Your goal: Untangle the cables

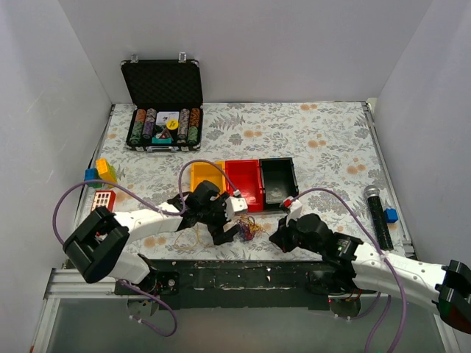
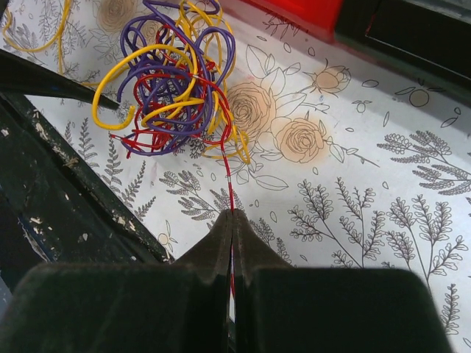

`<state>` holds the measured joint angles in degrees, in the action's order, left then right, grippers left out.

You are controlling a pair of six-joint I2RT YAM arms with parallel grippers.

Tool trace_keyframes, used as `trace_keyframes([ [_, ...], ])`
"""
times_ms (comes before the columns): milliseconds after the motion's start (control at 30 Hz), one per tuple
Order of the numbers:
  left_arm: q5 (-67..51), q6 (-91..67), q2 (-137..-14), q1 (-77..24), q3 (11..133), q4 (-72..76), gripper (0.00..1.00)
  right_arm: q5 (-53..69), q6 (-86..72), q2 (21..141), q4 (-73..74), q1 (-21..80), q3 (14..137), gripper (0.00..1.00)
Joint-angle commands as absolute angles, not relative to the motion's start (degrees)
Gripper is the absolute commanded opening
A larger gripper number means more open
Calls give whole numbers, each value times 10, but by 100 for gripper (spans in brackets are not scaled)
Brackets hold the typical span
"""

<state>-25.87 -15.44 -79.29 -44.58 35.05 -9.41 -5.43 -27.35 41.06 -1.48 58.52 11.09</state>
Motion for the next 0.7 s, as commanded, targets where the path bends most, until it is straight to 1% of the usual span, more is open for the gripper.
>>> trace_keyframes([
  [0, -224, -163, -818, -461, 335, -5, 91, -48, -291, 397, -32, 584, 103, 1],
  [100, -205, -158, -838, -461, 330, 34, 91, -47, -295, 393, -28, 584, 99, 1],
  [233, -185, -149, -853, -468, 333, 49, 90, -41, -302, 392, -28, 585, 94, 1],
  [267, -188, -147, -853, -468, 335, 49, 89, -40, -304, 395, -28, 585, 92, 1],
  [300, -193, -147, -852, -468, 338, 47, 86, -38, -306, 395, -28, 584, 91, 1],
  [333, -199, -147, -851, -468, 339, 44, 77, -37, -308, 396, -28, 584, 91, 1],
  [367, -206, -147, -849, -468, 340, 40, 62, -38, -308, 397, -28, 584, 89, 1],
  [433, -223, -150, -839, -469, 339, 32, 38, -38, -310, 397, -29, 584, 87, 1],
  [467, -235, -149, -833, -469, 339, 20, 30, -37, -311, 398, -29, 584, 87, 1],
  [567, -246, -144, -803, -475, 328, -18, 13, -34, -311, 399, -27, 585, 86, 1],
  [600, -244, -143, -785, -475, 322, -29, 9, -36, -310, 398, -25, 585, 89, 1],
  [667, -235, -140, -751, -475, 312, -50, 5, -41, -309, 402, -18, 585, 96, 1],
])
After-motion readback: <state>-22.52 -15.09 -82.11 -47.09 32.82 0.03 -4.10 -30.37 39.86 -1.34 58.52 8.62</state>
